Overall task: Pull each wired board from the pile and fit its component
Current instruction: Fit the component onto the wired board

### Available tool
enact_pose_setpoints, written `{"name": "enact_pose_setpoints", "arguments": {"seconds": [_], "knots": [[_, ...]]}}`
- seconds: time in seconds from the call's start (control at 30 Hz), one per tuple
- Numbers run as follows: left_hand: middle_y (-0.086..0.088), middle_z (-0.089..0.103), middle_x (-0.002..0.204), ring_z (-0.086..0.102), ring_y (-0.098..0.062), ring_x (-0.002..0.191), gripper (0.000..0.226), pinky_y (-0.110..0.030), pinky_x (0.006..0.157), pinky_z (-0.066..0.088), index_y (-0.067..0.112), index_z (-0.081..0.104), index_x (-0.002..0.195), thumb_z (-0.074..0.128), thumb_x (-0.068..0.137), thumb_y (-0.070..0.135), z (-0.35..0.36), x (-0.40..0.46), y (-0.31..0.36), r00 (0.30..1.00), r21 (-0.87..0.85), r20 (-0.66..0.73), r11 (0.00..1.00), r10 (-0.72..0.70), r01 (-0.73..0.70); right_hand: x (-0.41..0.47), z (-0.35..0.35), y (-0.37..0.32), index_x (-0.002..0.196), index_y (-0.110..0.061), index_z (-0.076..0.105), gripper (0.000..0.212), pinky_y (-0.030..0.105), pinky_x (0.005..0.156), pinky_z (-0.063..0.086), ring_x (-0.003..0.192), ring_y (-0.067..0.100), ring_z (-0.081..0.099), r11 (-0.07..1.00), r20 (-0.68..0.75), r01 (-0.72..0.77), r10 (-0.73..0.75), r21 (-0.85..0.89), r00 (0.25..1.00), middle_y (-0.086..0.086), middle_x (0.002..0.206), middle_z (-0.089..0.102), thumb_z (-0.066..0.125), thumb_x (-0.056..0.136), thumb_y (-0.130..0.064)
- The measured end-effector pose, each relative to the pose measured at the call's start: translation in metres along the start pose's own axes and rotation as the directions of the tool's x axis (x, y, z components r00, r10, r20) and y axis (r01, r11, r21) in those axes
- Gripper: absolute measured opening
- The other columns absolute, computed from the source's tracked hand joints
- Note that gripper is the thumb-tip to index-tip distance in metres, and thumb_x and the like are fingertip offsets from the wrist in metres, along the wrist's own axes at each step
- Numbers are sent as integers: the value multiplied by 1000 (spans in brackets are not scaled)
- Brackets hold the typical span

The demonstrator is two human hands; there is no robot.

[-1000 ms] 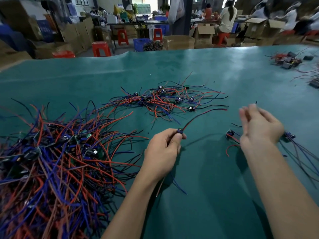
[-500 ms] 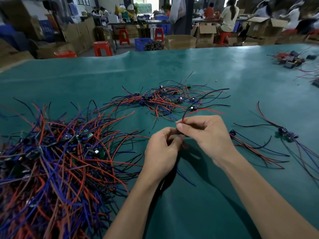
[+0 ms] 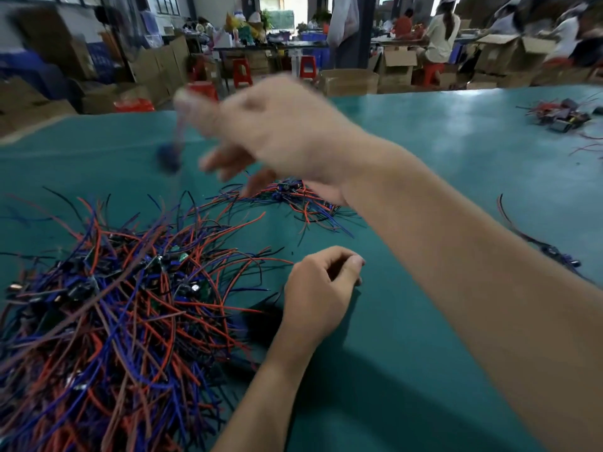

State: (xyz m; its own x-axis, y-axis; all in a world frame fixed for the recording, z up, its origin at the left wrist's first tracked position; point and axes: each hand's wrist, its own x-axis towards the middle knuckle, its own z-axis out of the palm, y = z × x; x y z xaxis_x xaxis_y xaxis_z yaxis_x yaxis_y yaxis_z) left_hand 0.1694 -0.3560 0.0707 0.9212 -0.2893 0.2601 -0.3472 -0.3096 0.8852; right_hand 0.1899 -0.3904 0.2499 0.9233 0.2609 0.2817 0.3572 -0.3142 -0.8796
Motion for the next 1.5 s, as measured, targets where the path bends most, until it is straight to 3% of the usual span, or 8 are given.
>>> {"name": "enact_pose_setpoints", "arguments": {"seconds": [0.13,0.3,0.6,0.77,0.93,1.1,1.27,1.5], "knots": [[11,72,69,65,-8,69,26,-36,77,55,22,73,87,53,85,39,1,2,-2,999,-24,-20,999,-48,48,33,-37,63,96,-13,79,17,28,80,58,99,29,72,726,-82,-134,107,-674,991,11,99,77,63,89,-13],[7,73,69,71,-15,76,24,-40,80,57,22,73,87,54,83,36,1,4,-4,997,-52,-28,996,-67,66,-5,-98,167,116,-12,68,31,41,97,53,114,39,62,339,-353,-487,387,-805,852,21,123,65,61,86,-14],[7,72,67,70,-8,65,15,-30,70,57,22,72,87,58,87,23,1,3,-5,994,-98,-57,992,-91,85,-18,-126,146,88,-17,79,9,26,77,45,87,23,65,596,-484,-470,152,-651,862,9,86,73,77,86,-25],[8,73,67,69,-5,64,16,-22,63,51,26,70,88,58,95,18,1,3,-7,992,-112,-64,989,-106,99,-40,-137,55,85,-10,74,5,29,58,46,69,19,56,970,-591,-244,196,-1,782,12,83,69,70,88,-11],[0,72,66,59,-7,57,24,-22,54,41,21,69,87,52,100,30,1,4,-3,991,-224,-88,971,-105,83,-86,-102,42,78,-12,69,7,20,49,47,53,10,55,792,-247,-171,376,587,893,1,66,63,66,77,-18],[-10,70,63,59,-15,54,51,-19,48,42,6,72,77,58,96,51,-2,1,6,990,-504,2,855,-142,124,-106,-37,115,84,-8,63,8,24,52,53,56,19,56,768,-281,-319,535,556,797,8,71,59,68,89,-6],[-6,75,71,66,-6,61,4,-16,62,50,4,75,91,74,90,8,-2,1,1,998,-368,23,928,-55,60,-112,-30,142,95,-6,74,7,26,60,58,61,17,63,752,-322,-236,513,615,796,7,75,68,69,91,-5],[-3,76,72,68,-10,67,18,-25,71,54,21,74,90,72,91,3,-1,0,1,997,-285,56,955,-62,75,-117,-44,148,82,-9,78,3,30,65,58,66,20,63,833,-327,-264,454,487,829,10,74,71,79,79,-9]]}}
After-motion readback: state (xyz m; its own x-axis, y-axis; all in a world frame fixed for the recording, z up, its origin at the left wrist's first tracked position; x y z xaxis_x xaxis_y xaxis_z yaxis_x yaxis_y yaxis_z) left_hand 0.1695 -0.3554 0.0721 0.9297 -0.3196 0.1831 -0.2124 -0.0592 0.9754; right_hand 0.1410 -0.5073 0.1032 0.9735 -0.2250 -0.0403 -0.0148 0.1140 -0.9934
